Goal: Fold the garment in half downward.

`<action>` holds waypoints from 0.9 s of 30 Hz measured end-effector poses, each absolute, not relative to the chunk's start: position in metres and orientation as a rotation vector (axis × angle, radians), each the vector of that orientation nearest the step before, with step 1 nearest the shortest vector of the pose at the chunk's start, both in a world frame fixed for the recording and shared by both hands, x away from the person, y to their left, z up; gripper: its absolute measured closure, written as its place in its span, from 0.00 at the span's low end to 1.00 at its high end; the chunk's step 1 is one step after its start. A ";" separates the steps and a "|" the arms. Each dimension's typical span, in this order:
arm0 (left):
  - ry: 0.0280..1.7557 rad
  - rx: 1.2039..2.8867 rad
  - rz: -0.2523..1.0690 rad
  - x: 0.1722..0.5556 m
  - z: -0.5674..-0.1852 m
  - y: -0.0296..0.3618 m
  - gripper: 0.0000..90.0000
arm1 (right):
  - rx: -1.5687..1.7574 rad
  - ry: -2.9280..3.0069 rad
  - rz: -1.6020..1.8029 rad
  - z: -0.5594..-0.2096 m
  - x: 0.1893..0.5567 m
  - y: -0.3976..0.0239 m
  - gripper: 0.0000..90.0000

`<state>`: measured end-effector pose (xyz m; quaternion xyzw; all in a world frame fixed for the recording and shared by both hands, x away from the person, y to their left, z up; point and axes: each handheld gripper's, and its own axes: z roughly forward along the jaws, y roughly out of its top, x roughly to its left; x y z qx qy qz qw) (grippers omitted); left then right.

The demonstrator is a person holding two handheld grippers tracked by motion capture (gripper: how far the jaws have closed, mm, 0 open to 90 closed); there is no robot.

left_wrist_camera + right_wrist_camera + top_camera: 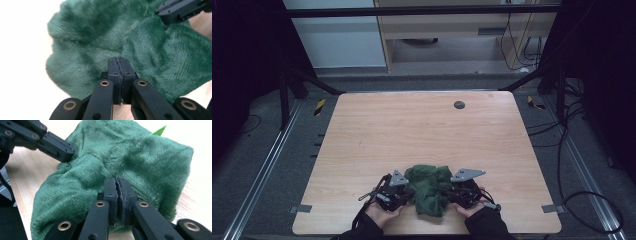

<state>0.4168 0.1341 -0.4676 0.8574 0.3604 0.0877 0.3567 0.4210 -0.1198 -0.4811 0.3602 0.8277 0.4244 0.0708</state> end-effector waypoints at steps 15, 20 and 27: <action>1.015 2.074 0.305 0.436 -0.443 0.174 0.92 | 1.138 2.264 1.317 -0.455 0.432 -0.155 0.86; 1.042 2.048 0.343 0.441 -0.442 0.190 0.86 | 1.187 2.206 1.274 -0.456 0.436 -0.170 0.81; 1.088 2.045 0.423 0.447 -0.449 0.209 0.72 | 1.244 2.138 1.205 -0.458 0.441 -0.189 0.70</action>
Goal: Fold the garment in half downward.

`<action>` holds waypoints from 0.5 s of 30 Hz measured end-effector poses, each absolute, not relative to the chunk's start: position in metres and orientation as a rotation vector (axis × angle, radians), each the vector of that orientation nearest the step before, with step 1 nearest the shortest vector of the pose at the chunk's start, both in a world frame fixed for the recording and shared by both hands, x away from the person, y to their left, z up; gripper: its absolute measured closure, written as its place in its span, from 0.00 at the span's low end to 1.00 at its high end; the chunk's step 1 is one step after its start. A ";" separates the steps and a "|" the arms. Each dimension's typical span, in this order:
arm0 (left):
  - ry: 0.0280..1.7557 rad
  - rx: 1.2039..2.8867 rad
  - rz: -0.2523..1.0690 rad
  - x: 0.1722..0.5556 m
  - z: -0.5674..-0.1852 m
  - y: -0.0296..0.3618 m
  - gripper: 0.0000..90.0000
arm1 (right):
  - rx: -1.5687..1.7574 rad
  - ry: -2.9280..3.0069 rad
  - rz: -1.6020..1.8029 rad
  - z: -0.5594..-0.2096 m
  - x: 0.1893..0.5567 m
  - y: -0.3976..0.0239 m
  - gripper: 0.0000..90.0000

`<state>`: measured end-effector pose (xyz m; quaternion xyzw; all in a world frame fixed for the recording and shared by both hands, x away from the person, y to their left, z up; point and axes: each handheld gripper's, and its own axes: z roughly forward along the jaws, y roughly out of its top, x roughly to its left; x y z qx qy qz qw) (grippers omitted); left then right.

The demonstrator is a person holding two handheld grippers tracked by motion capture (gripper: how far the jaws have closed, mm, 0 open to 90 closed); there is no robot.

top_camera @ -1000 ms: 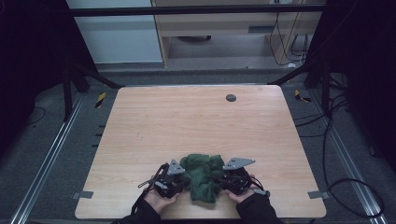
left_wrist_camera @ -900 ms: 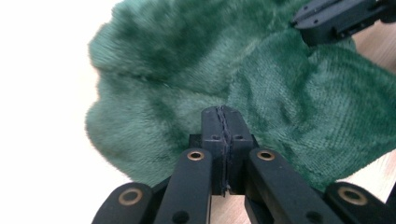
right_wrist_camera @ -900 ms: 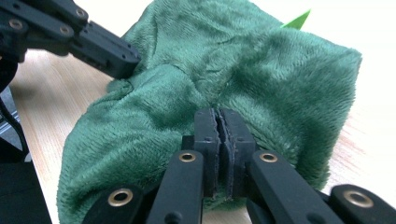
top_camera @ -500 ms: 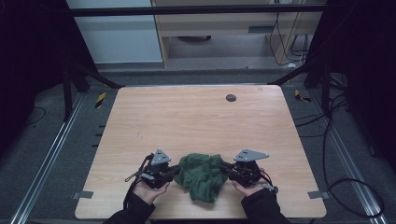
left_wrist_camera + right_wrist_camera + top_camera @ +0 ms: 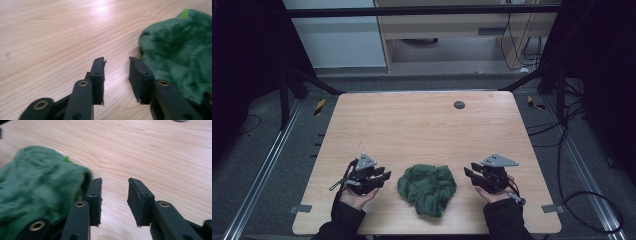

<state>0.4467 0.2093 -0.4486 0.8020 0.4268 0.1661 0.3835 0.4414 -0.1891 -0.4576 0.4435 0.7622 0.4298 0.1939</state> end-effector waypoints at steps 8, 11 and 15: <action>1.111 2.034 0.485 0.450 -0.453 0.227 0.56 | 1.302 2.098 1.112 -0.464 0.447 -0.210 0.60; 1.129 2.043 0.495 0.453 -0.457 0.236 0.50 | 1.326 2.082 1.086 -0.466 0.448 -0.216 0.55; 1.176 2.019 0.497 0.459 -0.461 0.249 0.43 | 1.354 2.055 1.061 -0.468 0.451 -0.226 0.49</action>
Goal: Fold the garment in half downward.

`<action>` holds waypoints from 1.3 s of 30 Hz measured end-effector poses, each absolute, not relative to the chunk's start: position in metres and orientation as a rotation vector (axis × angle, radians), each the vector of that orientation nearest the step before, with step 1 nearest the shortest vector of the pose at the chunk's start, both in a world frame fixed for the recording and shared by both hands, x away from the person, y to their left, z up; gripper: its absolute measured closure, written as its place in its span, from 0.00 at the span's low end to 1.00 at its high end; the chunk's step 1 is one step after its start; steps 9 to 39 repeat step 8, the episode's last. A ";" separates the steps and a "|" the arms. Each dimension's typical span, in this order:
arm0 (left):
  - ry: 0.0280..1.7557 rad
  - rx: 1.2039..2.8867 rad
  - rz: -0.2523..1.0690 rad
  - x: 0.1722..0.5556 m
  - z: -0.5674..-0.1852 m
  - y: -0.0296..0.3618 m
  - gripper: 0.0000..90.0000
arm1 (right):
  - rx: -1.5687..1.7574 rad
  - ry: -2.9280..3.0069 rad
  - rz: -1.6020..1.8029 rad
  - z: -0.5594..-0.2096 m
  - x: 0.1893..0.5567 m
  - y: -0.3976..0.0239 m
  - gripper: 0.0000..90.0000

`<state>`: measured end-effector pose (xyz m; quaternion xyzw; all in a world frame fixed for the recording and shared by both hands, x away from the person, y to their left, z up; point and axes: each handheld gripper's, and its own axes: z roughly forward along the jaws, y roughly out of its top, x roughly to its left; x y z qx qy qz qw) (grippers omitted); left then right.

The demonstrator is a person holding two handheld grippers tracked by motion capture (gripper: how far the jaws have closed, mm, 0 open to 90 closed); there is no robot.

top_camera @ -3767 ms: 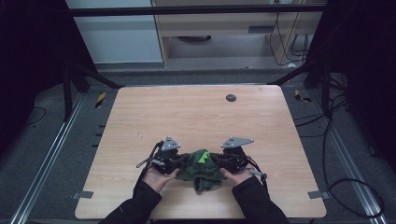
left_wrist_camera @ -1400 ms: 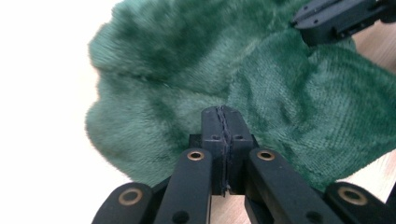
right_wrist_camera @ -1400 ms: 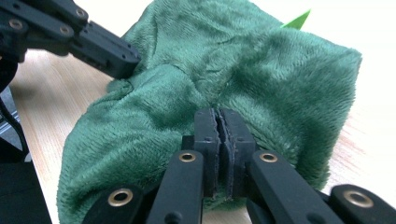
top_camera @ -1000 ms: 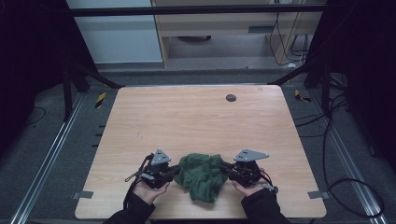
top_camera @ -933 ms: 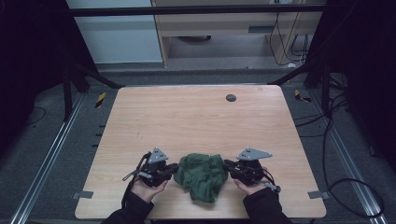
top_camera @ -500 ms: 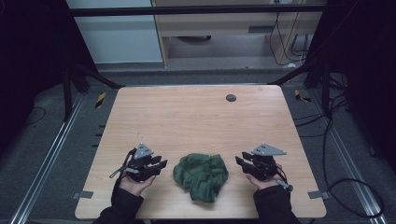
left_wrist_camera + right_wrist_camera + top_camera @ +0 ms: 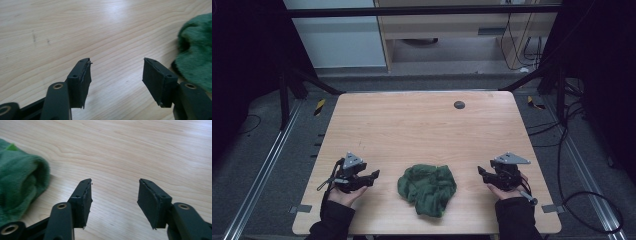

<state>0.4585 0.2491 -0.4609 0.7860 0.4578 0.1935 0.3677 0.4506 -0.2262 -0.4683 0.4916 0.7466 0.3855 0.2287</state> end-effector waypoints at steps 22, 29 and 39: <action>1.248 1.970 0.537 0.465 -0.463 0.273 0.39 | 1.393 2.051 0.994 -0.475 0.455 -0.239 0.39; 1.248 1.970 0.537 0.465 -0.463 0.273 0.39 | 1.393 2.051 0.994 -0.475 0.455 -0.239 0.39; 1.248 1.970 0.537 0.465 -0.463 0.273 0.39 | 1.393 2.051 0.994 -0.475 0.455 -0.239 0.39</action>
